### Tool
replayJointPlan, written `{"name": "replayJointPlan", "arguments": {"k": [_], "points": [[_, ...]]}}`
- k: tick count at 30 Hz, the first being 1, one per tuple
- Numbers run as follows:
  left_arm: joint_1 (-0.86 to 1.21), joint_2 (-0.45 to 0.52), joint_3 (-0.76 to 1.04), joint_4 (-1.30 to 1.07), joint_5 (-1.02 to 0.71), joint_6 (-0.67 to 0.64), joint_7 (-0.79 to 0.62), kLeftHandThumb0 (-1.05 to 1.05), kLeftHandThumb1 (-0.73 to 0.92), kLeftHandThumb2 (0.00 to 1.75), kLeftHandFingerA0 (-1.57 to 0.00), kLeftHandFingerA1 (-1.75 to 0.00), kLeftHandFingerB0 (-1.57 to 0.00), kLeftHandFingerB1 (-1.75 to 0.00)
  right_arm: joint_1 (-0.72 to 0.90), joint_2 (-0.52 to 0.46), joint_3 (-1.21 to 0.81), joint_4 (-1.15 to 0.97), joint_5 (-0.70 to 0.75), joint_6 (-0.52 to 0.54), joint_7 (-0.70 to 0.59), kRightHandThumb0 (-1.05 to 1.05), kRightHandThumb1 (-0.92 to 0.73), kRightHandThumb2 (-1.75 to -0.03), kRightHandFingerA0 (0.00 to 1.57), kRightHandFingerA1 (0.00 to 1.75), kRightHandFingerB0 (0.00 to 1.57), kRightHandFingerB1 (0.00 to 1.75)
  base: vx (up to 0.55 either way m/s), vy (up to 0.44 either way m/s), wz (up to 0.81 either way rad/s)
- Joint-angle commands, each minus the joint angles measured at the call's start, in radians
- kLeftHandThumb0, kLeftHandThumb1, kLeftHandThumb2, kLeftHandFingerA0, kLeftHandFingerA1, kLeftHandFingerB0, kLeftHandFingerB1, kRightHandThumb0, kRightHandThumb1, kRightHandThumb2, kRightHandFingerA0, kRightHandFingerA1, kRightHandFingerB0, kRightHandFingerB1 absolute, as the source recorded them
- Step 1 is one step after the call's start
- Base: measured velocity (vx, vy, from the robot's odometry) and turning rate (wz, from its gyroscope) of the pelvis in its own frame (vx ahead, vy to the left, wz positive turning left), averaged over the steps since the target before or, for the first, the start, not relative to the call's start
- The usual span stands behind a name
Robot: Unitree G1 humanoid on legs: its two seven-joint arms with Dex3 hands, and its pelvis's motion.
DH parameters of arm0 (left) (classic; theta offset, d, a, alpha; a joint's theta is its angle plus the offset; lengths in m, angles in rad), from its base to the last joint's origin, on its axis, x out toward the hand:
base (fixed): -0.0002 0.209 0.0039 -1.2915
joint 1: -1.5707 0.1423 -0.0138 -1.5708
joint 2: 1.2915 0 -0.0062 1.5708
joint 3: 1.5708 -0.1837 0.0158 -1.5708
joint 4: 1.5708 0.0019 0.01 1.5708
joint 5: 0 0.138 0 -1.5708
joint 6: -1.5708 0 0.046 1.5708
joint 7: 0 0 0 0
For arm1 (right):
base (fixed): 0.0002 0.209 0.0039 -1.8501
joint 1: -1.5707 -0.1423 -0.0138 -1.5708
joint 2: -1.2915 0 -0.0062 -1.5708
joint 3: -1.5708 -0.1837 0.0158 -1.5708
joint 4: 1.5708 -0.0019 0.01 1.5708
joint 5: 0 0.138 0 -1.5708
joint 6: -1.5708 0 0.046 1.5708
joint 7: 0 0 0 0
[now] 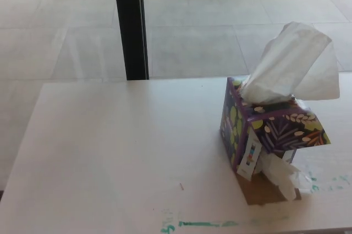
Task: The robot uses its right hand to pull out a tissue from the tissue box kept in the middle of the desk and put it on the right side
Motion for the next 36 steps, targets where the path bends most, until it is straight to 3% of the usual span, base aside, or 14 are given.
{"name": "replayJointPlan", "arguments": {"k": [1,9,10,13,14,15,16,17,19,20,21,22,29,36], "points": [[-0.003,0.022,0.02,0.015,-0.032,-0.02,-0.067,-0.69,0.85,0.65,-0.43,-0.47,-0.45,-0.43,0.018,-0.024,-0.051,0.003,0.078,-0.077,0.025,-0.46,-0.49,-0.59,0.96,0.98,0.68,0.64,0.0,0.0,0.0],[-0.002,0.02,0.015,0.037,-0.019,-0.026,-0.054,-0.71,0.84,0.65,-0.41,-0.44,-0.45,-0.41,-0.035,-0.18,-0.244,-0.147,0.236,0.114,0.157,-0.73,-0.54,-0.59,0.69,0.99,0.4,0.63,0.0,0.0,0.0],[-0.002,0.02,0.012,0.038,-0.015,-0.031,-0.056,-0.68,0.65,1.06,-0.34,-0.57,-0.39,-0.56,-0.048,-0.216,-0.246,-0.167,0.224,0.125,0.162,-0.75,-0.58,-0.58,0.64,0.97,0.37,0.6,0.0,0.0,0.0],[0.003,0.017,0.011,0.041,-0.013,-0.041,-0.057,-0.73,0.71,1.1,-0.34,-0.57,-0.38,-0.55,-0.053,-0.244,-0.27,-0.267,0.24,0.188,0.172,-0.79,-0.58,-0.58,0.55,0.94,0.36,0.63,0.0,0.0,0.0],[0.002,0.015,0.02,0.042,-0.023,-0.031,-0.056,-0.73,0.83,0.65,-0.41,-0.45,-0.45,-0.4,-0.111,-0.32,-0.285,-0.368,0.241,0.242,0.164,-0.86,-0.57,-0.58,0.93,1.28,0.35,0.66,0.0,0.0,0.0],[0.004,0.017,0.012,0.041,-0.015,-0.036,-0.054,-0.72,0.84,0.65,-0.39,-0.45,-0.47,-0.41,-0.146,-0.377,-0.296,-0.48,0.252,0.319,0.174,-0.89,-0.44,-0.91,1.12,1.3,0.37,0.63,0.0,0.0,0.0],[0.004,0.014,0.011,0.041,-0.013,-0.037,-0.054,-0.72,0.84,0.65,-0.39,-0.45,-0.47,-0.41,-0.15,-0.384,-0.3,-0.498,0.252,0.336,0.176,-0.89,-0.44,-0.91,1.12,1.3,0.37,0.63,0.0,0.0,0.0],[0.004,0.014,0.011,0.039,-0.014,-0.036,-0.055,-0.69,0.68,1.08,-0.28,-0.55,-0.41,-0.57,-0.159,-0.393,-0.306,-0.527,0.26,0.361,0.181,-0.9,-0.41,-0.85,0.96,1.24,0.35,0.62,0.0,0.0,0.0],[0.004,0.013,0.01,0.038,-0.013,-0.036,-0.051,-0.67,0.67,1.08,-0.28,-0.54,-0.42,-0.57,-0.225,-0.451,-0.302,-0.64,0.257,0.409,0.185,-0.92,-0.45,-0.92,0.82,0.99,0.3,0.61,0.0,0.0,0.0],[0.004,0.012,0.013,0.039,-0.016,-0.036,-0.049,-0.71,0.84,0.65,-0.38,-0.45,-0.49,-0.43,-0.266,-0.472,-0.294,-0.673,0.258,0.44,0.185,-0.89,-0.44,-0.88,0.67,0.9,0.34,0.66,0.0,0.0,0.0],[0.001,0.011,0.016,0.042,-0.017,-0.027,-0.044,-0.71,0.83,0.65,-0.4,-0.45,-0.52,-0.42,-0.295,-0.478,-0.287,-0.691,0.253,0.441,0.18,-0.86,-0.58,-0.58,0.67,0.96,0.33,0.65,0.0,0.0,0.0],[0.001,0.012,0.011,0.043,-0.012,-0.029,-0.043,-0.74,0.84,0.65,-0.37,-0.46,-0.5,-0.42,-0.344,-0.487,-0.272,-0.708,0.251,0.448,0.174,-0.8,-0.56,-0.58,0.61,0.87,0.33,0.6,0.0,0.0,0.0],[0.008,0.014,0.007,0.033,-0.01,-0.04,-0.048,-0.73,0.84,0.65,-0.39,-0.49,-0.51,-0.43,-0.625,-0.529,-0.153,-0.795,0.206,0.546,0.164,-0.79,-0.56,-0.58,0.62,0.92,0.32,0.52,0.0,0.0,0.0],[0.023,0.009,0.012,0.039,-0.014,-0.048,-0.049,-0.72,0.86,0.66,-0.45,-0.47,-0.48,-0.42,-0.923,-0.545,0.08,-0.834,0.165,0.596,0.313,-0.8,-0.49,-0.82,0.42,0.58,0.14,0.4,0.0,0.0,0.0]]}}
